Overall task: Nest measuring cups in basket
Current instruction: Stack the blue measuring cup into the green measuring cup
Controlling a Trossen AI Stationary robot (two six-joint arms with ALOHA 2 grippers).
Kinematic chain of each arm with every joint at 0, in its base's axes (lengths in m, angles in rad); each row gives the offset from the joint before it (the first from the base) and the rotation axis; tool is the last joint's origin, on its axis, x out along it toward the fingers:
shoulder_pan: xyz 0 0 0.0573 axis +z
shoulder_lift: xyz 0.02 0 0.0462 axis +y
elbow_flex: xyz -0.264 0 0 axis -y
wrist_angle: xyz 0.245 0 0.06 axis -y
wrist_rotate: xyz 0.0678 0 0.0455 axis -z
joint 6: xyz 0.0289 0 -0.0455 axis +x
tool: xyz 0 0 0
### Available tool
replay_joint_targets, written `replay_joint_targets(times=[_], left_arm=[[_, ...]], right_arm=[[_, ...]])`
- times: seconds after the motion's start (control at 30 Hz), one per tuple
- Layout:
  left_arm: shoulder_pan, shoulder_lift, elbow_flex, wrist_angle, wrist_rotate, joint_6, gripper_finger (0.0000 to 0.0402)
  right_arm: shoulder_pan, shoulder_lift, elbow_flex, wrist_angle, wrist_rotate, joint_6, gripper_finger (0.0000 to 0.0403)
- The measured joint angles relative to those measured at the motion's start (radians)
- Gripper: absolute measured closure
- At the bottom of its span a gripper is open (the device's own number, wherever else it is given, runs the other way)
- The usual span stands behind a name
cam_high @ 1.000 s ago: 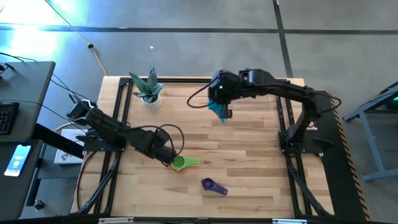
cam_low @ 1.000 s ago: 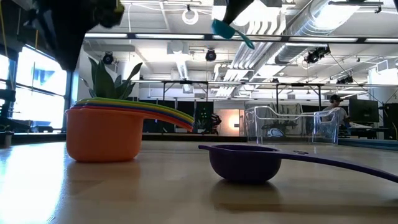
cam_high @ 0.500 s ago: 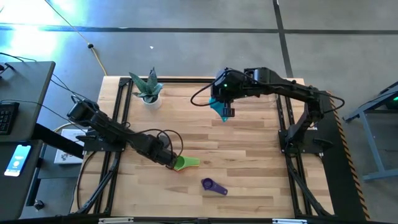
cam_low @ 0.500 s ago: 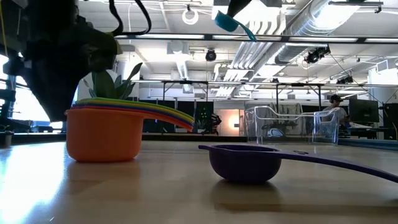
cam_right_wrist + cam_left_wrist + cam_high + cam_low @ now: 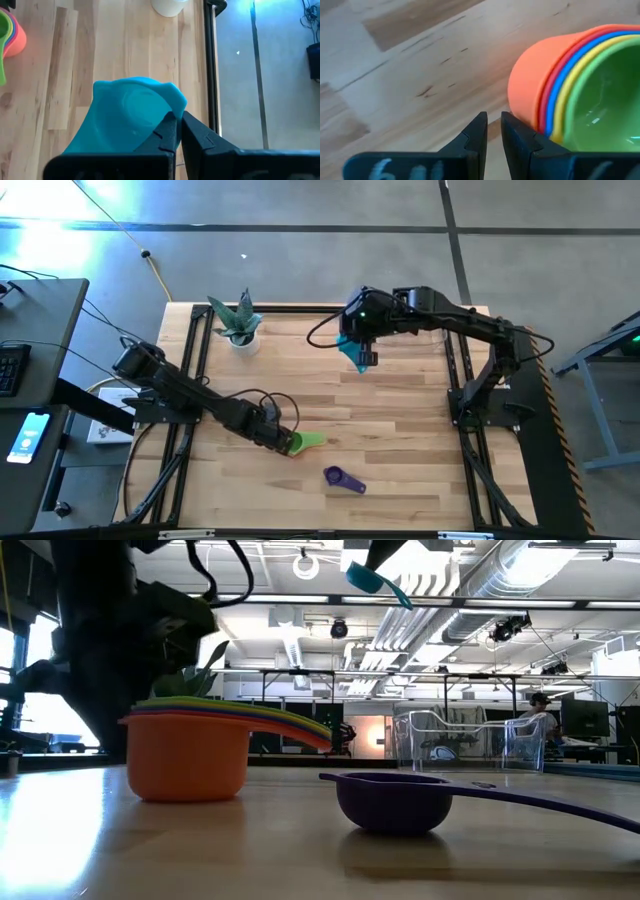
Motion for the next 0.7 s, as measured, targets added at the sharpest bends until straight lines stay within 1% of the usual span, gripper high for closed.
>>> replay_joint_targets(times=[0.27,0.37,0.47,0.57,0.7], left_arm=[[0.028,0.098,0.000,0.203,-0.001,0.015,0.0355],[0.037,0.120,0.000,0.253,-0.002,0.020,0.0355],[0.040,0.120,0.000,0.254,-0.003,0.042,0.0355],[0.041,0.104,0.000,0.219,0.002,0.046,0.0355],[0.041,0.062,0.001,0.150,0.011,0.047,0.0355]], right_arm=[[0.000,0.000,0.000,0.000,-0.007,-0.001,0.0402],[0.000,0.000,0.000,-0.002,-0.009,-0.001,0.0402],[0.000,0.000,0.000,-0.010,-0.022,0.001,0.0402],[0.000,0.000,0.000,-0.014,-0.048,0.001,0.0402],[0.000,0.000,0.000,-0.010,-0.120,0.002,0.0402]])
